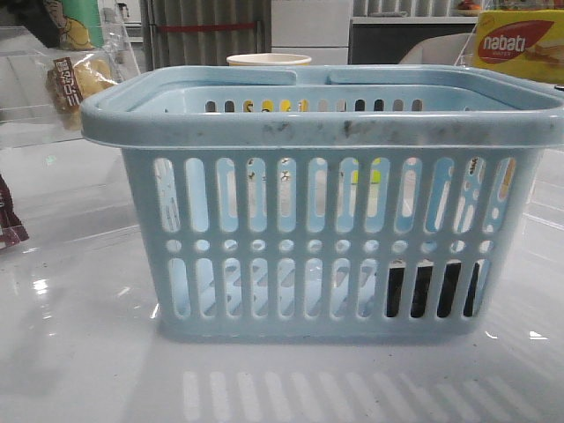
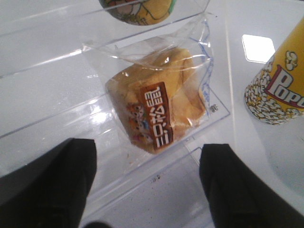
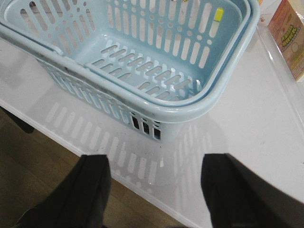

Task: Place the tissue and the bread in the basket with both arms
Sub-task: 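Reach the left gripper to the wrapped bread bun and grasp it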

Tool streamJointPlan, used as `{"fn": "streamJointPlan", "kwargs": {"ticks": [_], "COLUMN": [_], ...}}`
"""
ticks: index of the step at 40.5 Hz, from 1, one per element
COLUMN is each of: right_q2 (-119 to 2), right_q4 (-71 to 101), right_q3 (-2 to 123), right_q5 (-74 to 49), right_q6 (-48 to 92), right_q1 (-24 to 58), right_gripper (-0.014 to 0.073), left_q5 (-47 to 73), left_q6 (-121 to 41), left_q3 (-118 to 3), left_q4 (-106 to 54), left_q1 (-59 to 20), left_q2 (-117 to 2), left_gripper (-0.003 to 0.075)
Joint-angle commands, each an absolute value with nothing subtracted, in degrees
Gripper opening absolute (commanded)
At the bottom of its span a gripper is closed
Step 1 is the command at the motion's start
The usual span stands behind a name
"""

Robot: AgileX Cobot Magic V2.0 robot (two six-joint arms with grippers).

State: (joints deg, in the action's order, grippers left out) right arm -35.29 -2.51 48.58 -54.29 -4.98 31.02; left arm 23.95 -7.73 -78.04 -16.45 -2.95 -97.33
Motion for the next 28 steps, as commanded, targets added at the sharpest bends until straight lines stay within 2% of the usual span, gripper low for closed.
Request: {"fn": "streamJointPlan", "kwargs": {"ticks": [1,9,17,23,28], "right_q2": [-35.3,-35.3,-35.3,-35.3,-35.3], "right_q4": [-3.5,-3.5,-3.5,-3.5,-3.5], "right_q3": [50.1,50.1,50.1,50.1,50.1], "right_q5": [-50.4,-50.4,-50.4,-50.4,-50.4], "right_q6": [-4.7,-4.7,-4.7,-4.7,-4.7], "right_q1": [30.7,30.7,30.7,30.7,30.7], "right_gripper": [0.0521,0.0521,0.0521,0.0521,0.0521], "left_q5": [20.1,16.7,11.6,11.2,11.2], "left_q6": [-7.3,-7.3,-7.3,-7.3,-7.3], "left_q3": [-83.2,-86.7,-86.8,-86.8,-86.8], "left_q4": [-17.9,-18.3,-18.5,-18.8,-18.9], "left_q1": [-3.4,-3.4,-3.4,-3.6,-3.8], "left_q2": [-98.7,-104.3,-106.9,-107.4,-107.4], "left_gripper": [0.0515,0.0617,0.0623,0.0577,0.0465]}}
